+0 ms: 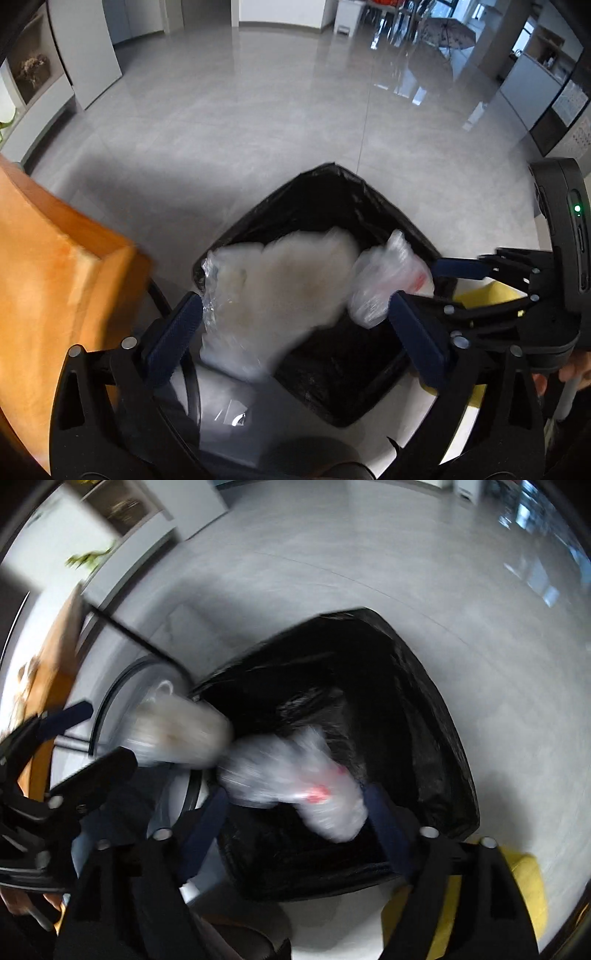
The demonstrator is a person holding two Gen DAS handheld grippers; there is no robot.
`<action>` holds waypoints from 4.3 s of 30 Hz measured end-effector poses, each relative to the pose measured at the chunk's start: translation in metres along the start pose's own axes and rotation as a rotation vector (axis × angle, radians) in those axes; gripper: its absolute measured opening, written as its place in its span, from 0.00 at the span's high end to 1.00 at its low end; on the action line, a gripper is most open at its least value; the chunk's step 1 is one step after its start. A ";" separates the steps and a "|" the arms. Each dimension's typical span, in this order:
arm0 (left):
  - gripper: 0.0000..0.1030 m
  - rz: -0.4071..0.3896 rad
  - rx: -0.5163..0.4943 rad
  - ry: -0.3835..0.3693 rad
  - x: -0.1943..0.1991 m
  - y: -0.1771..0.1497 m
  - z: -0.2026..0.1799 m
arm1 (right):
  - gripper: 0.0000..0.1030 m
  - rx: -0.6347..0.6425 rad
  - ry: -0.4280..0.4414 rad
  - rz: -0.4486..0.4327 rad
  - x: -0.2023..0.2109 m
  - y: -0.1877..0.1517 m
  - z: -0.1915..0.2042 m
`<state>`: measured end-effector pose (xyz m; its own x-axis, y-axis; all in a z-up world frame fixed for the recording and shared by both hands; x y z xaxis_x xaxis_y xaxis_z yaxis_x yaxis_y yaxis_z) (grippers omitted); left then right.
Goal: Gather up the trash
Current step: 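Carry the plastic bags to the black bin and open both grippers, then grasp the white glove with the left gripper while the right grasps the bagged sponge, then carry glove and sponge bag to the bin and open both grippers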
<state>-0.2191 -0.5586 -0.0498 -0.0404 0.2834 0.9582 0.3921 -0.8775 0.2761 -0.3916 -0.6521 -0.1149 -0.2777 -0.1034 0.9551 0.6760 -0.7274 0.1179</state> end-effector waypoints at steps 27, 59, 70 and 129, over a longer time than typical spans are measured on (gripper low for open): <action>0.06 -0.246 0.107 -0.072 0.105 0.004 0.025 | 0.13 -0.071 0.104 -0.440 0.113 0.011 0.063; 0.06 -0.296 0.969 0.396 0.274 -0.308 0.502 | 0.03 0.880 0.210 -0.070 -0.006 0.032 0.630; 0.06 -0.197 0.981 0.351 0.243 -0.318 0.552 | 0.03 0.928 0.109 -0.012 -0.051 0.047 0.657; 0.87 -0.429 0.783 0.189 0.317 -0.259 0.401 | 0.61 0.875 0.209 -0.065 0.051 0.042 0.562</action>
<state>0.0354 -0.0865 0.1522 -0.4498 0.3963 0.8004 0.8175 -0.1781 0.5477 0.0055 -0.3066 0.0919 -0.3942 -0.2633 0.8805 0.9087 0.0317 0.4163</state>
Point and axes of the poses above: each gripper's, at about its wrist camera, not at the fingertips, and x roughly against the way its jaws point, z to its left, y to its top, the point moved 1 cm from there along -x, roughly the way its jaws point, and after that the axes turned 7 degrees about z, right-handed, at the moved point
